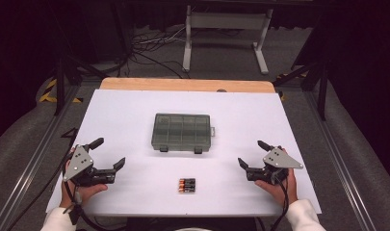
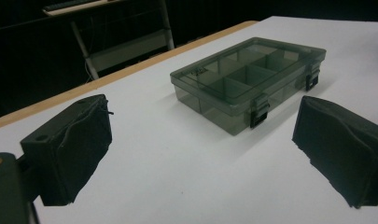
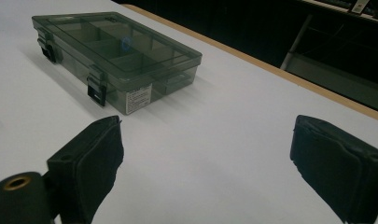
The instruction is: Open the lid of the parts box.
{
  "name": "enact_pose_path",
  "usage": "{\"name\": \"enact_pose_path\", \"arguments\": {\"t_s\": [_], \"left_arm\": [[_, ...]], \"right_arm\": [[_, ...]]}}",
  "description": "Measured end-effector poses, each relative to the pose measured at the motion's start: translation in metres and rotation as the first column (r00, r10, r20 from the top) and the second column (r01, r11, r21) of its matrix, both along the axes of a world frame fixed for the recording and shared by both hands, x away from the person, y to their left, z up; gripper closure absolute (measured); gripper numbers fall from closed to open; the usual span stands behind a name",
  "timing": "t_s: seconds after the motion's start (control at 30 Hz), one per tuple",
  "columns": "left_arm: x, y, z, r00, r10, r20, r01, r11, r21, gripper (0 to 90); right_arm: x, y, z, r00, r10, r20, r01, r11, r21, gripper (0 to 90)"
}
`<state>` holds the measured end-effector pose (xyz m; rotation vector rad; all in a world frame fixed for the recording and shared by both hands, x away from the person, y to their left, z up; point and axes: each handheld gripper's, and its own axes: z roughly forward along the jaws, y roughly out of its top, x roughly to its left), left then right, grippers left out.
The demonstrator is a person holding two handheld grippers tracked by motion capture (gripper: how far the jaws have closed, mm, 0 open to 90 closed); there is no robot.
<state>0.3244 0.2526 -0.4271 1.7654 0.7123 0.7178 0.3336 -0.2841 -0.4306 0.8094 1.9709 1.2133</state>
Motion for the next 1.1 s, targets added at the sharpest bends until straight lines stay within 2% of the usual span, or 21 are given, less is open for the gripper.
{"name": "enact_pose_path", "arguments": {"t_s": [0.17,0.27,0.43,0.53,0.73,0.83,1.1], "left_arm": [[0.001,0.000,-0.001,0.9998,-0.015,-0.014,0.015,0.9999,0.002,5.2],[0.005,-0.002,-0.004,0.9994,-0.022,-0.028,0.023,0.9996,0.018,5.9],[0.008,-0.006,-0.008,0.9964,-0.062,-0.057,0.064,0.9973,0.036,8.7],[0.010,-0.007,-0.008,0.9958,-0.066,-0.064,0.068,0.9968,0.041,8.7],[0.022,-0.018,-0.010,0.9931,-0.084,-0.082,0.089,0.9941,0.062,7.3],[0.027,-0.025,-0.011,0.9912,-0.097,-0.090,0.105,0.9905,0.089,5.8],[0.038,-0.034,-0.011,0.9875,-0.115,-0.107,0.126,0.9871,0.099,3.7]], "right_arm": [[0.003,0.002,-0.002,0.9999,0.010,-0.009,-0.010,1.000,-0.011,10.4],[0.006,0.003,-0.003,0.9998,0.010,-0.018,-0.011,1.000,-0.016,10.4],[0.009,0.006,-0.004,0.9994,0.010,-0.034,-0.010,1.000,-0.014,10.6],[0.012,0.008,-0.005,0.9984,0.014,-0.054,-0.014,1.000,0.001,11.7],[0.023,0.017,-0.004,0.9973,0.020,-0.070,-0.022,1.000,-0.018,12.1],[0.029,0.024,-0.004,0.9968,0.030,-0.074,-0.033,0.999,-0.030,11.4],[0.039,0.043,-0.005,0.9958,0.053,-0.075,-0.057,0.997,-0.060,6.2]]}}
